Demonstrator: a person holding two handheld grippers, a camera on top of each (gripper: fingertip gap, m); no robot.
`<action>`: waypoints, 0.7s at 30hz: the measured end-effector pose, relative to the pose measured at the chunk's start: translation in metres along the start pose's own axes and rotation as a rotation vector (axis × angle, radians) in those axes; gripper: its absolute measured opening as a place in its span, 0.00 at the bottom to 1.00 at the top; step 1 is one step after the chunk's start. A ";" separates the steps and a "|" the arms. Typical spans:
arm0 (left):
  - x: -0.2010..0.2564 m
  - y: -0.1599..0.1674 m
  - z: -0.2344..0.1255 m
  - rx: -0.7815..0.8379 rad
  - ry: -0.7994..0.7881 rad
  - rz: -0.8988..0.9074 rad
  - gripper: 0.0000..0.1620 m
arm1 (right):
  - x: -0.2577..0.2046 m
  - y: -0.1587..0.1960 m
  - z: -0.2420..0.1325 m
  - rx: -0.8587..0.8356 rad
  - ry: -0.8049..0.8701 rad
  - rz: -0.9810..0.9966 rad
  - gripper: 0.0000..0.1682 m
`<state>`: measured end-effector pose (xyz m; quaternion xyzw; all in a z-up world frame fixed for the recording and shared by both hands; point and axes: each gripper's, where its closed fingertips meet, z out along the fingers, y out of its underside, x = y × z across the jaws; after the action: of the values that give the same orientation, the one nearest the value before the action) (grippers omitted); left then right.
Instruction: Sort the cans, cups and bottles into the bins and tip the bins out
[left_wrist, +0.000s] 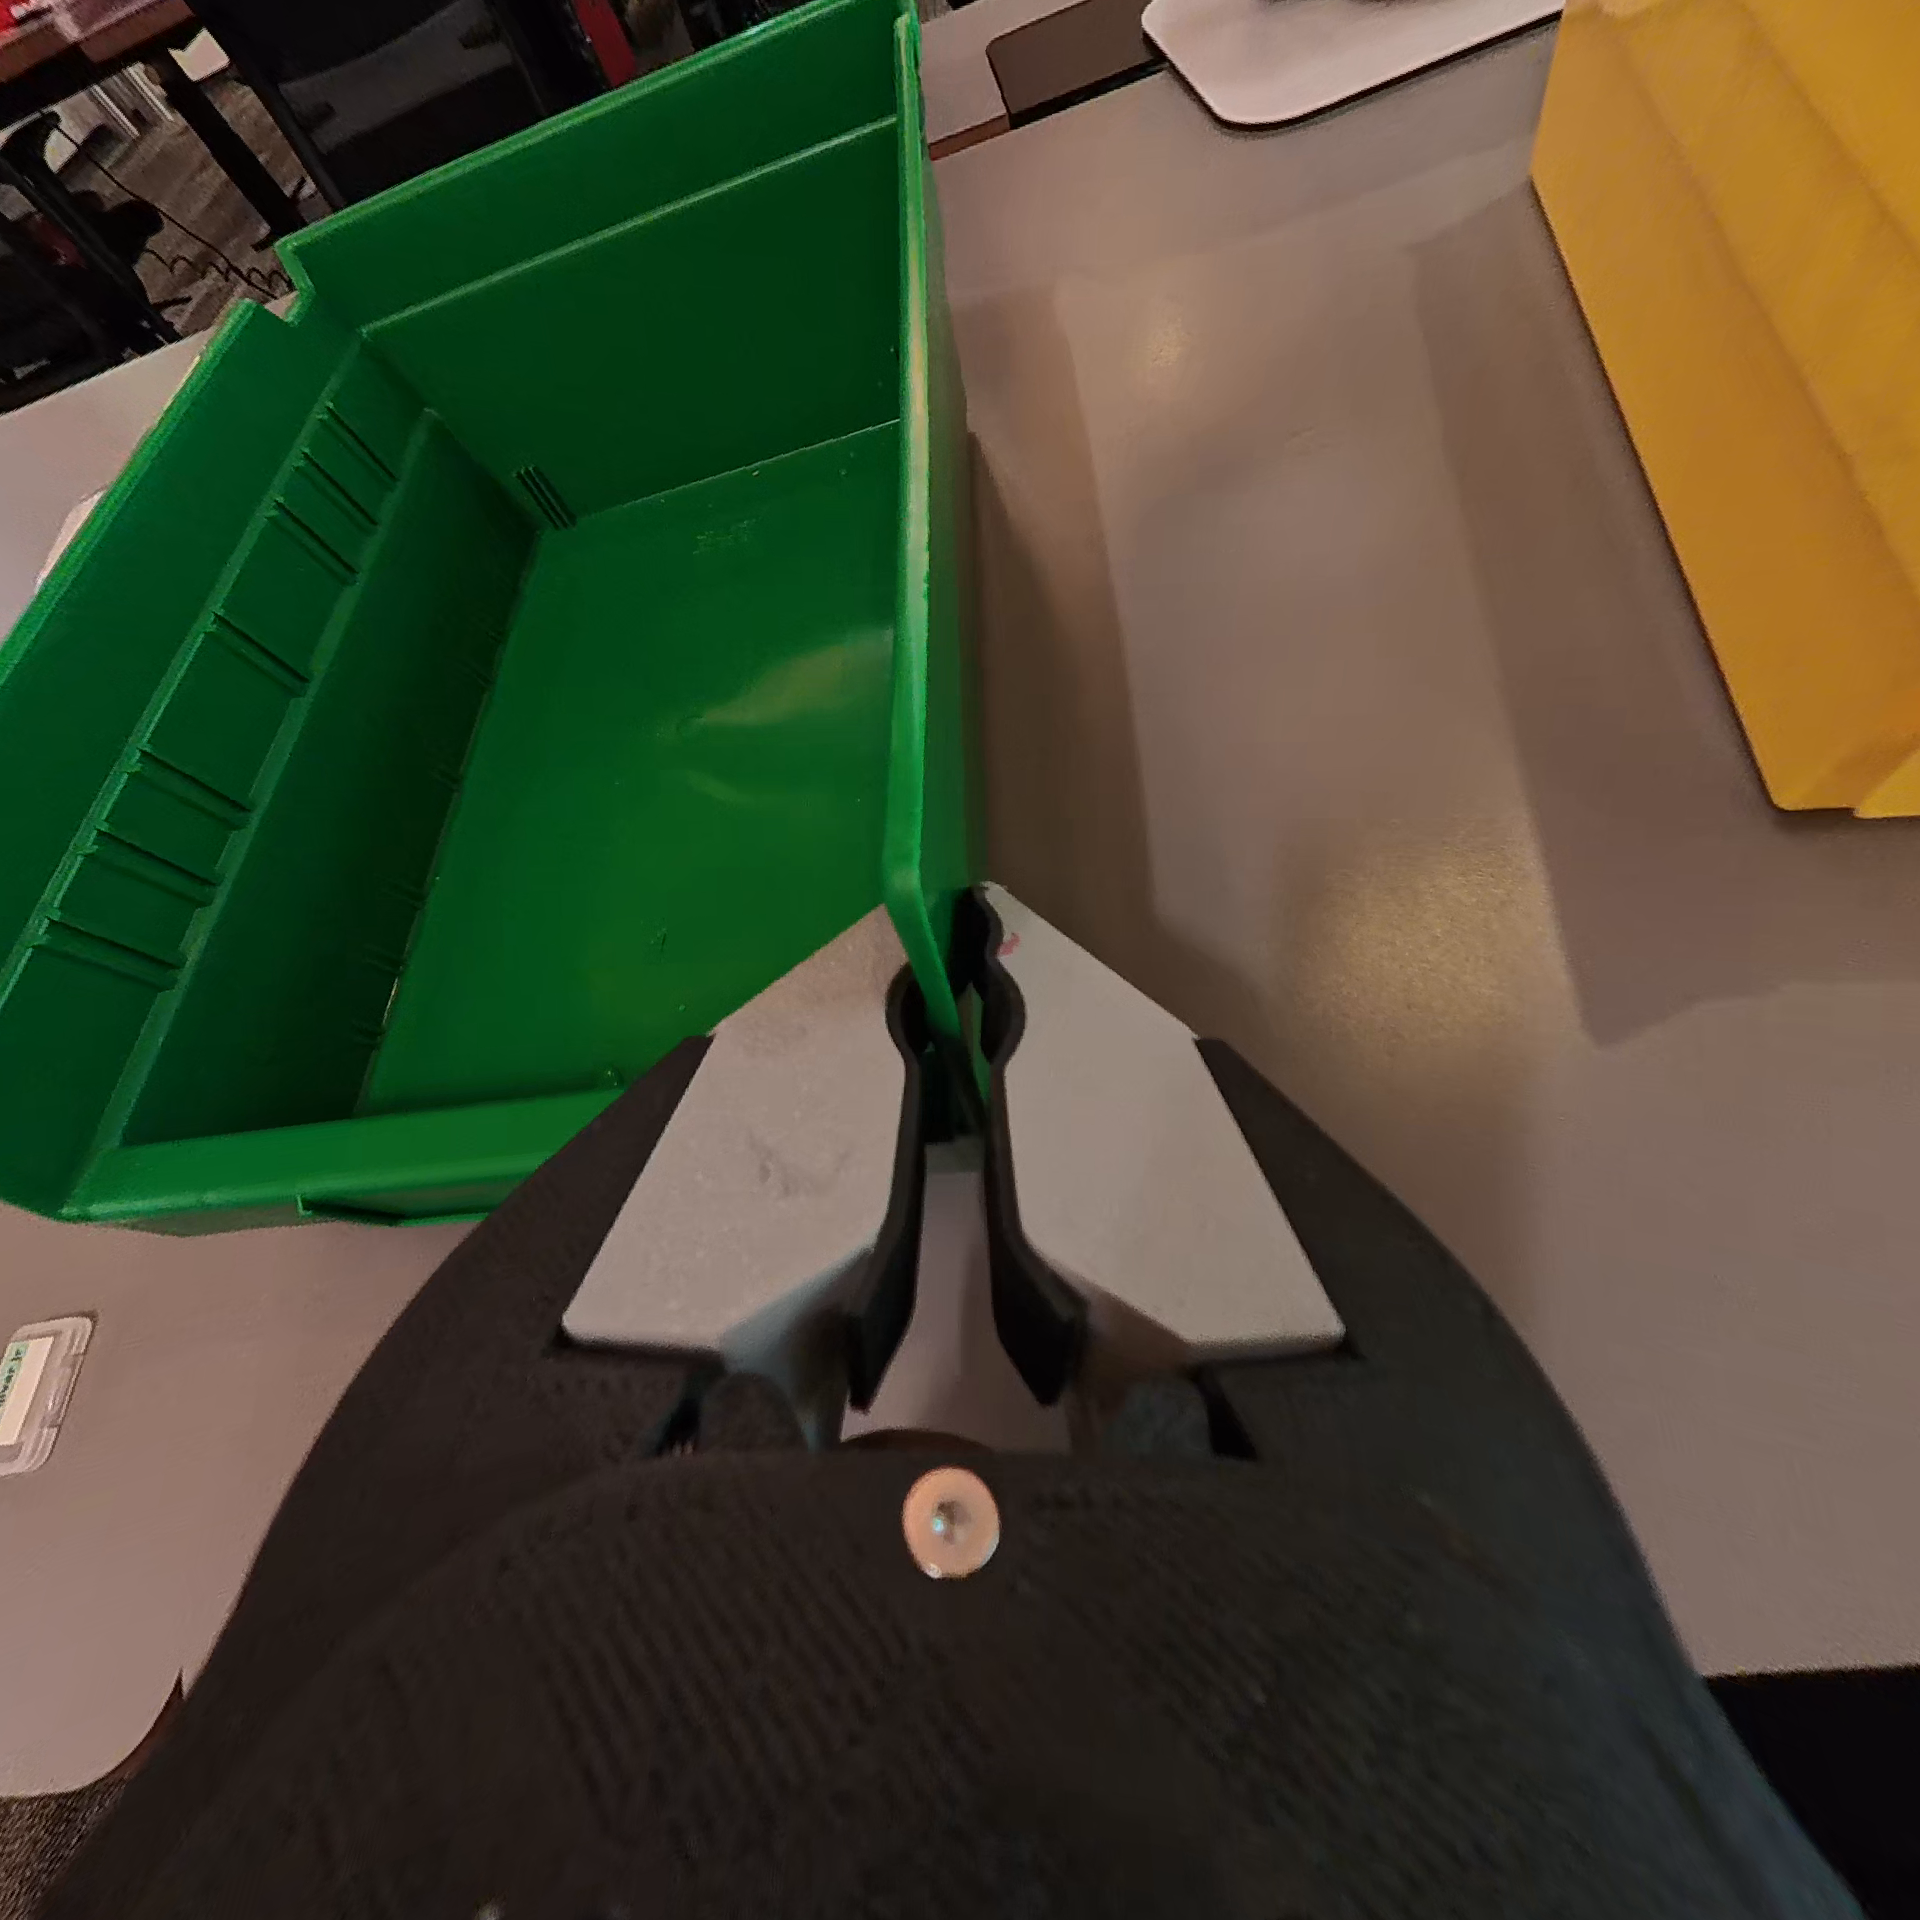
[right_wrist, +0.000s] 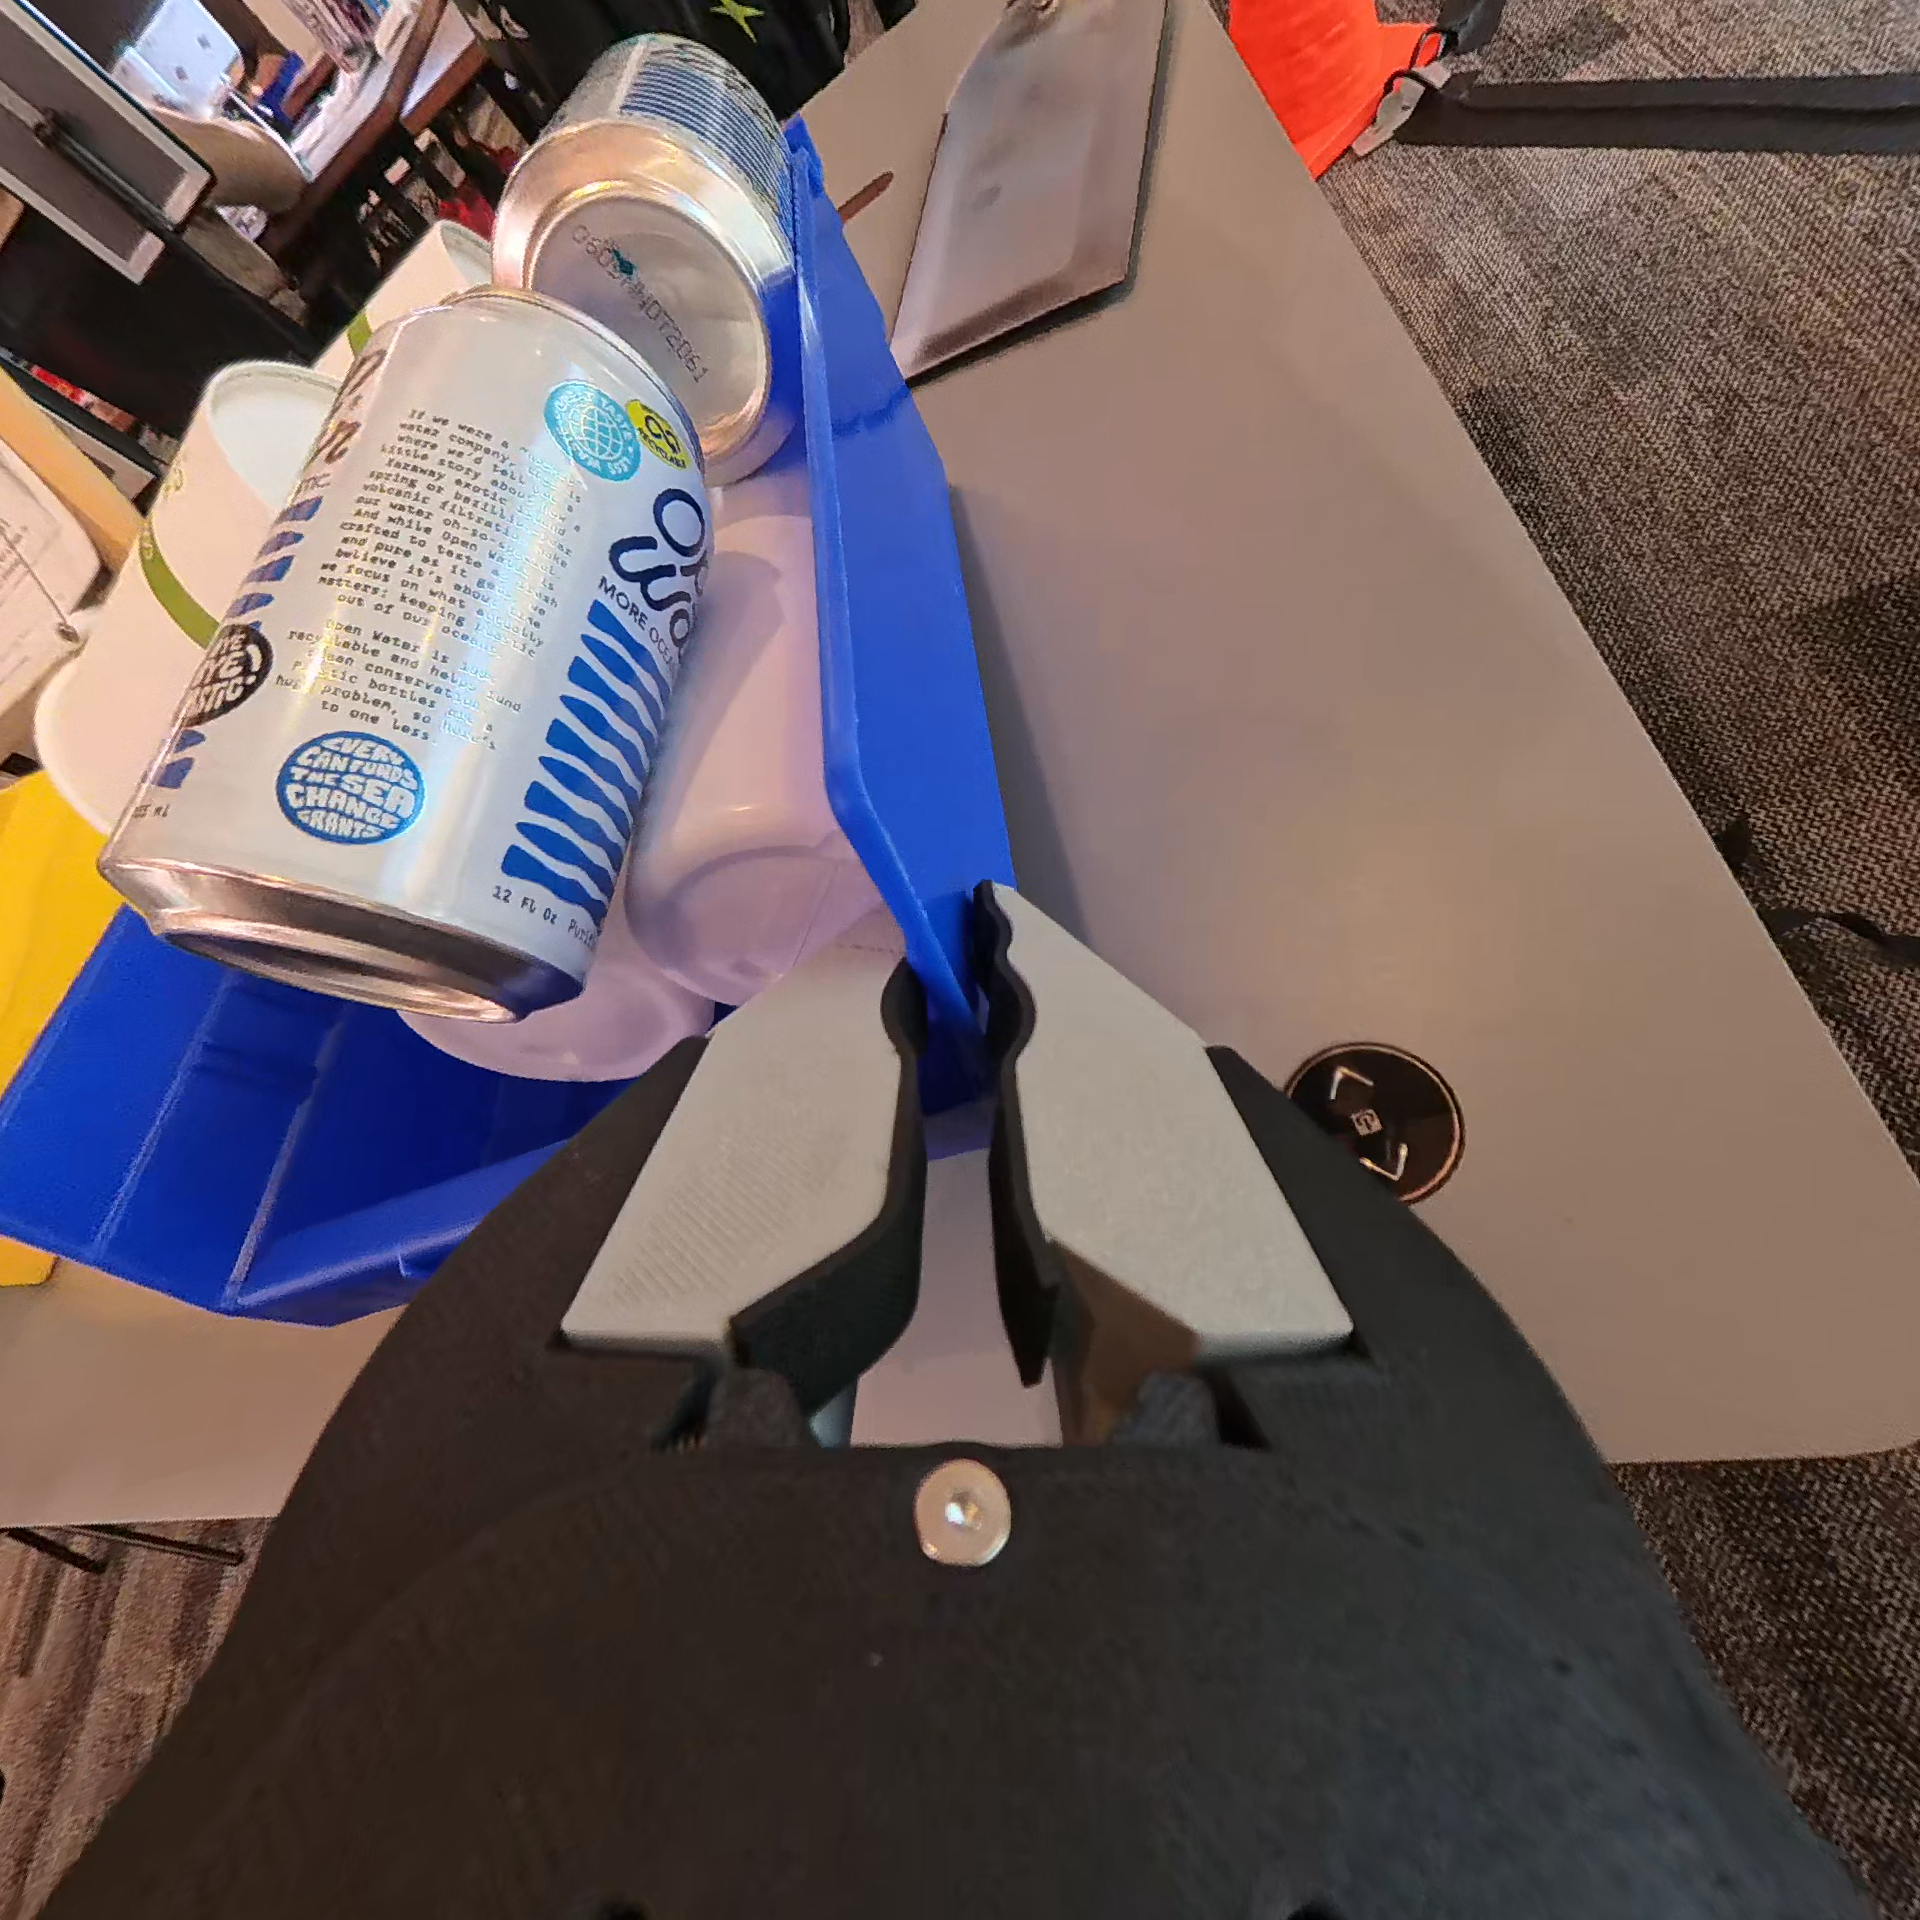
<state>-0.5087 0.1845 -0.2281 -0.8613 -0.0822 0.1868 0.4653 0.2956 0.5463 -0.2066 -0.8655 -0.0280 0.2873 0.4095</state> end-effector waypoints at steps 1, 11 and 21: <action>0.000 0.000 0.000 0.001 -0.001 0.000 0.01 | -0.002 -0.002 -0.001 0.002 -0.002 -0.006 0.02; -0.002 -0.007 -0.008 0.035 -0.010 -0.015 0.00 | -0.044 -0.036 -0.012 0.020 -0.040 -0.067 0.02; -0.008 -0.012 -0.029 0.087 -0.007 -0.031 0.02 | -0.073 -0.034 -0.004 0.061 -0.104 -0.030 0.02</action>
<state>-0.5043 0.1656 -0.2018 -0.8383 -0.0890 0.1858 0.5048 0.2431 0.5459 -0.1453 -0.8359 -0.0533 0.3266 0.4378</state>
